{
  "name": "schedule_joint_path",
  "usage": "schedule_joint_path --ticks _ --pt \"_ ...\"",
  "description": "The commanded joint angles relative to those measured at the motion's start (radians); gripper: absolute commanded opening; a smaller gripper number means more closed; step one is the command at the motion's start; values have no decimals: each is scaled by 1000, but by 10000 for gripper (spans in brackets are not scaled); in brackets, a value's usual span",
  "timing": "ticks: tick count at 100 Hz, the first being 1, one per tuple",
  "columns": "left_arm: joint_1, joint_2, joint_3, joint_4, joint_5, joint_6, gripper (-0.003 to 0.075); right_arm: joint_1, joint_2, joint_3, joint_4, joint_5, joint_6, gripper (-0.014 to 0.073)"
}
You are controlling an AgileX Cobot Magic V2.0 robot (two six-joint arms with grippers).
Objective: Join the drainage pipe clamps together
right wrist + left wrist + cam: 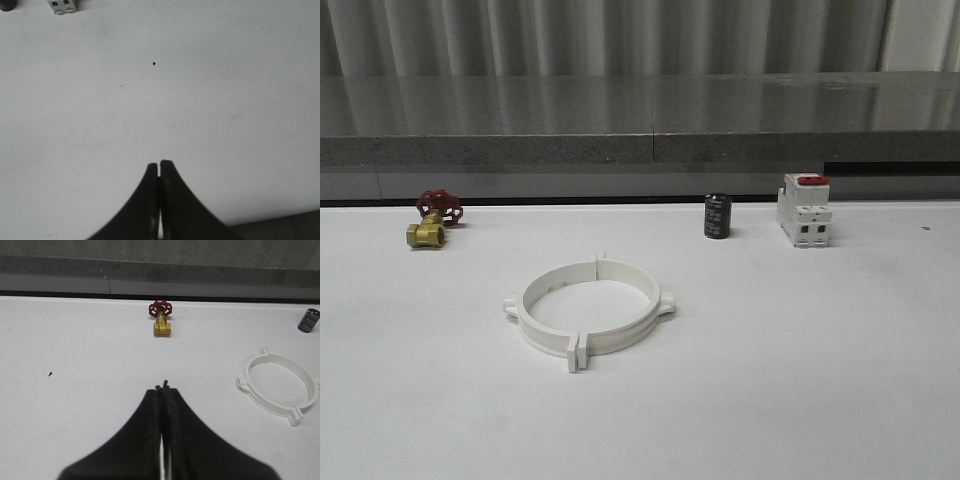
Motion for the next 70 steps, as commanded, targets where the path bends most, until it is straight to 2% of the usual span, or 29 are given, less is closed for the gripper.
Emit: schedule_joint_path --ticks 1,17,34,61,70 --pt "2 9 -29 -2 -68 1 -20 -5 1 -25 -17 -47 -6 -69" --pt "2 9 -29 -2 -68 1 -20 -5 -2 -16 -17 -102 -8 -69" --pt "2 9 -29 -2 -68 1 -20 -8 -47 75 5 -323 -57 -69" --pt "2 9 -29 -2 -68 1 -20 -8 -171 265 232 -630 -359 -69" --pt "2 9 -29 -2 -68 1 -20 -17 -235 322 263 -699 -401 -69"
